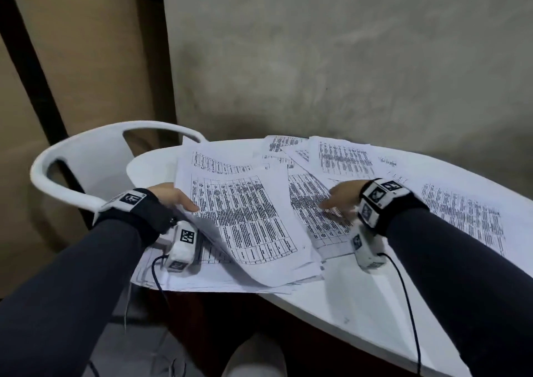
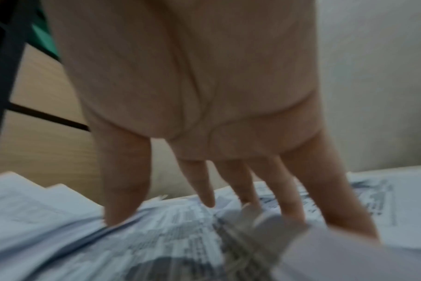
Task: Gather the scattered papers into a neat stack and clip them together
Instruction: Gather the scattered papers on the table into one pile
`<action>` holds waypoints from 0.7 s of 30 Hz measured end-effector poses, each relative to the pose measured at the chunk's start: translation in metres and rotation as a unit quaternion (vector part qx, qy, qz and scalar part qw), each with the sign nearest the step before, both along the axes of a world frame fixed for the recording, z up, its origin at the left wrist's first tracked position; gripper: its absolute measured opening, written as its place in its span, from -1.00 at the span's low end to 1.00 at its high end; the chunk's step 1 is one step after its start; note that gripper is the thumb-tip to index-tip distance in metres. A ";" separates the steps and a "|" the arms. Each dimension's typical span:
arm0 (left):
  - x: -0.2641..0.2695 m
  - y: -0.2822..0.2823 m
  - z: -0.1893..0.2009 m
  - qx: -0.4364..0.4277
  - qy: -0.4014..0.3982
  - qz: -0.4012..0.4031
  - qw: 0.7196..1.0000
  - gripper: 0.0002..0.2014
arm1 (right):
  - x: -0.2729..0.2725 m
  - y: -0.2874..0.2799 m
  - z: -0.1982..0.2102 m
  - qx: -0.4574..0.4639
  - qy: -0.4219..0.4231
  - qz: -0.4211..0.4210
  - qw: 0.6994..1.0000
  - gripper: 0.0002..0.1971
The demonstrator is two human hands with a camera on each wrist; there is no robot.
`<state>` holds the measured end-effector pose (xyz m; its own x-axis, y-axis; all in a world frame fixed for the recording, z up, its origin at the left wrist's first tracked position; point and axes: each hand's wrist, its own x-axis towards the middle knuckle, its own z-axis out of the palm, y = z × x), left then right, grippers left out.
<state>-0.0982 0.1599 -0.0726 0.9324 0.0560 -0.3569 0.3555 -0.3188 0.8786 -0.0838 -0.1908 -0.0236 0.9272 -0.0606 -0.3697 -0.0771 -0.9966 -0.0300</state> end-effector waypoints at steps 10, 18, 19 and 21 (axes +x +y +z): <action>-0.006 0.004 -0.005 -0.034 0.010 0.001 0.999 -0.73 | -0.007 0.020 0.001 0.145 -0.038 -0.058 0.987 -0.60; -0.014 -0.003 0.000 -0.027 0.001 0.023 0.999 -0.76 | 0.002 0.005 0.041 0.287 -0.331 -0.176 0.882 -0.70; -0.014 -0.005 0.000 -0.020 0.001 0.014 1.000 -0.73 | 0.005 0.002 0.053 0.364 -0.386 -0.201 0.823 -0.80; -0.011 -0.005 0.000 0.004 0.000 -0.003 1.000 -0.59 | 0.011 -0.002 0.073 0.547 -0.426 -0.209 0.690 -0.85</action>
<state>-0.1090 0.1546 -0.0722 0.9329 0.0541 -0.3559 0.3533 -0.3284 0.8760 -0.0731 -0.1925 0.0491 0.8218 -0.5057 0.2625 0.1594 -0.2382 -0.9581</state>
